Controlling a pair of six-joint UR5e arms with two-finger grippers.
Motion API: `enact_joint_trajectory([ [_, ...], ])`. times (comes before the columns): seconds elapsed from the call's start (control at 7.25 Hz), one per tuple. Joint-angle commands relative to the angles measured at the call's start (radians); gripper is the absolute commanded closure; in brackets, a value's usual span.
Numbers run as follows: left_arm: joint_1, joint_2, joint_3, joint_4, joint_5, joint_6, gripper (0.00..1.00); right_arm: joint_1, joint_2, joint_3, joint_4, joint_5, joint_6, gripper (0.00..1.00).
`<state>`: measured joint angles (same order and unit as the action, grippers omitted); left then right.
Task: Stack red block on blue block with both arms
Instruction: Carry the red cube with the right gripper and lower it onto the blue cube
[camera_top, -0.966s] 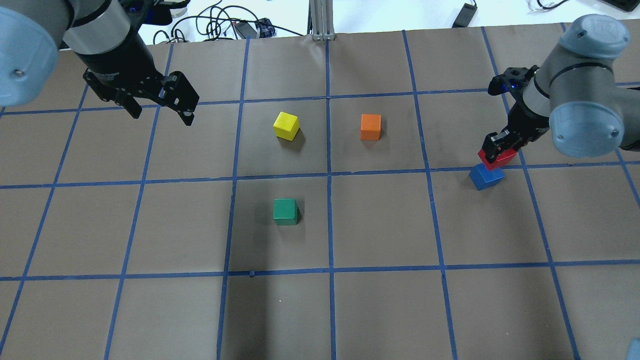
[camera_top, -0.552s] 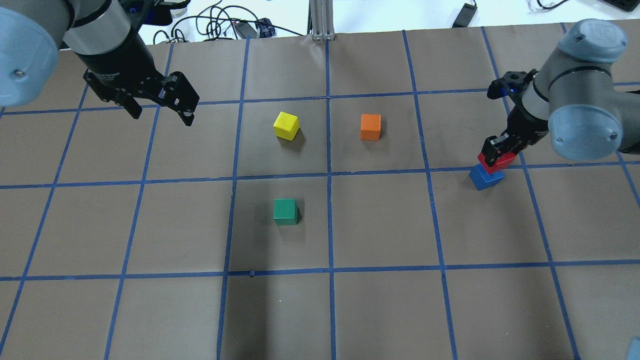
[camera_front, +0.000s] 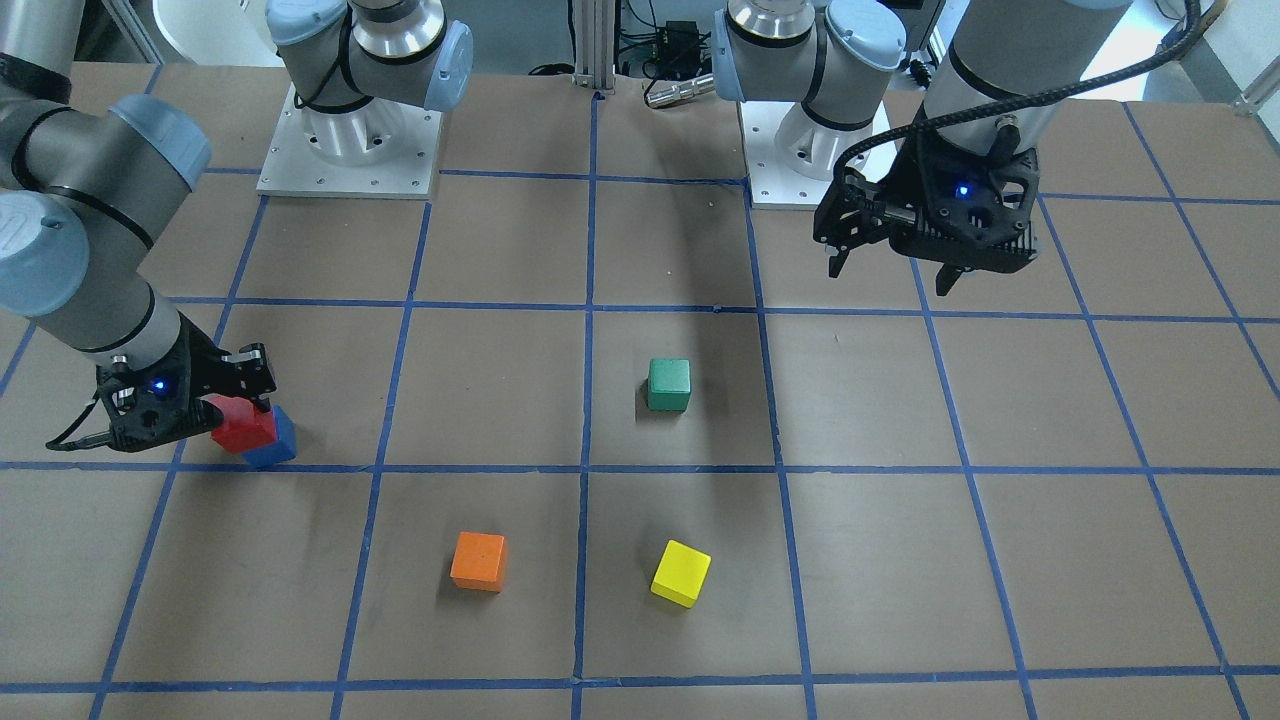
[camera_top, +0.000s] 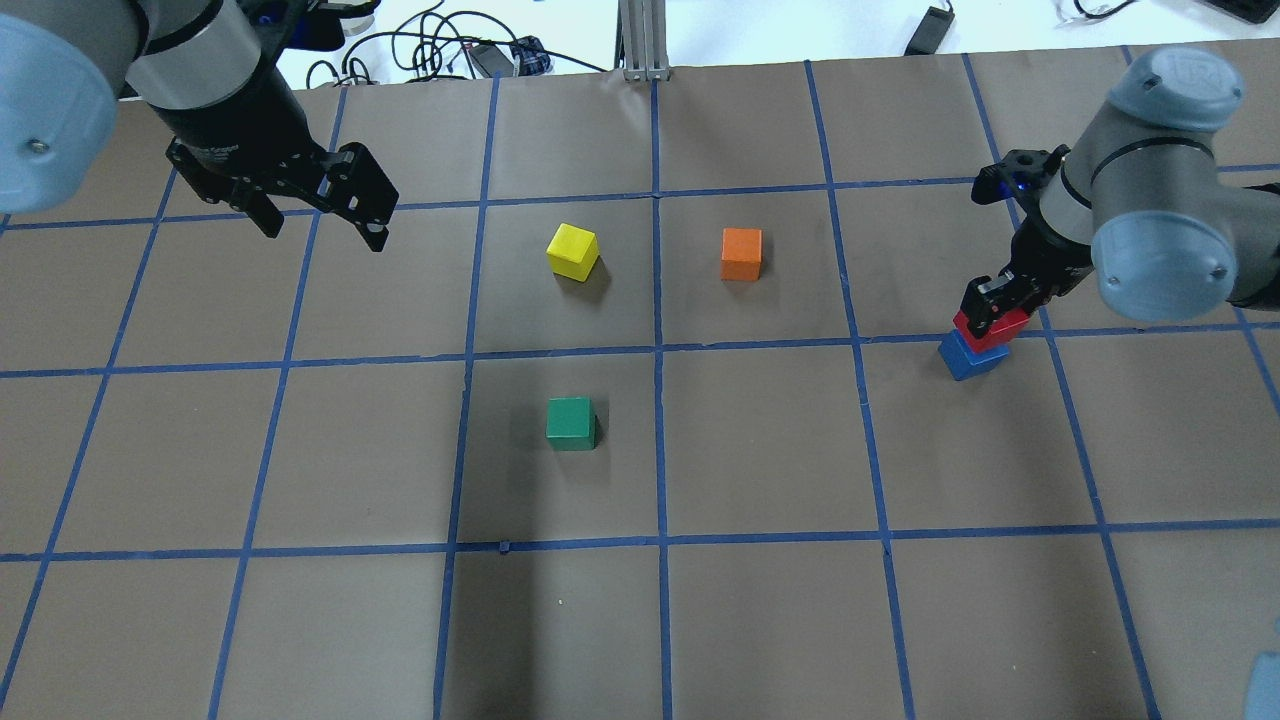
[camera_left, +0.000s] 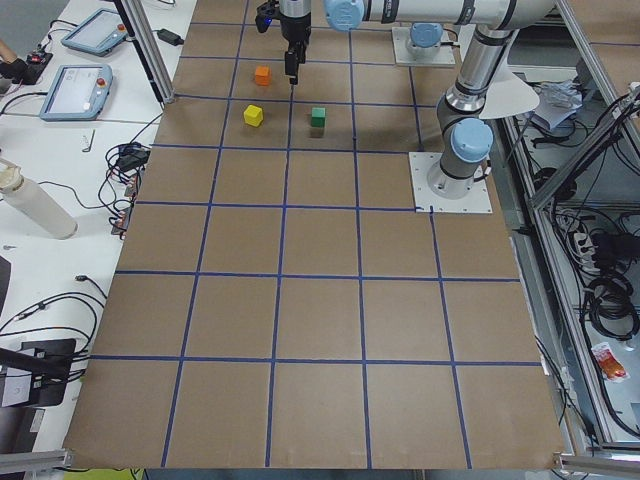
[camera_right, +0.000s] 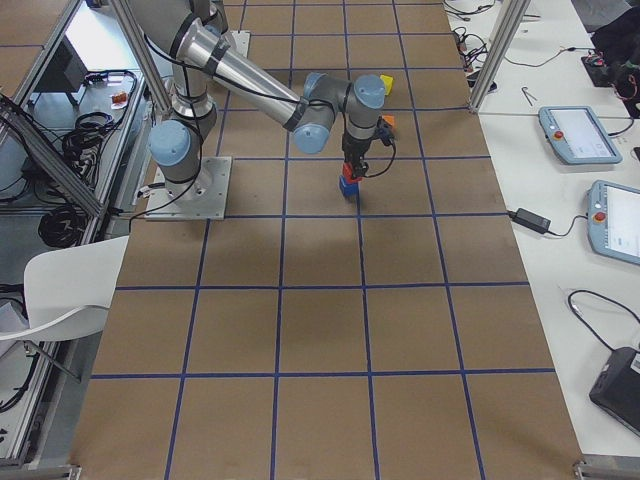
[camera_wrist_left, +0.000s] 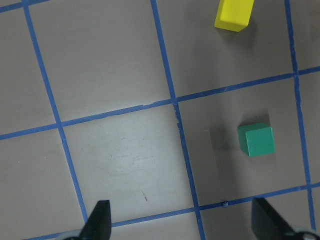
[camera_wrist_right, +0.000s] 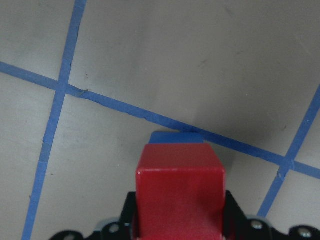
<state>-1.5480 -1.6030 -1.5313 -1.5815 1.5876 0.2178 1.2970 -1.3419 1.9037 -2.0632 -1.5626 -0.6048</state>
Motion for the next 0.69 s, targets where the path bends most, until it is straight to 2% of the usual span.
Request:
enact_joint_trajectory([
  [0.0,0.0,0.0,0.0,0.0,0.0,0.0,0.0,-0.001,0.007,0.0,0.0,-0.011,0.002,1.0],
  [0.14,0.0,0.0,0.0,0.0,0.0,0.0,0.0,0.001,0.007,0.0,0.0,-0.011,0.004,0.98],
  [0.28,0.0,0.0,0.0,0.0,0.0,0.0,0.0,0.001,0.007,0.0,0.0,-0.01,0.005,0.89],
  [0.41,0.0,0.0,0.0,0.0,0.0,0.0,0.0,0.001,0.009,0.0,0.0,-0.007,0.005,0.68],
  [0.55,0.0,0.0,0.0,0.0,0.0,0.0,0.0,0.001,0.007,0.0,0.0,-0.004,0.007,0.15],
])
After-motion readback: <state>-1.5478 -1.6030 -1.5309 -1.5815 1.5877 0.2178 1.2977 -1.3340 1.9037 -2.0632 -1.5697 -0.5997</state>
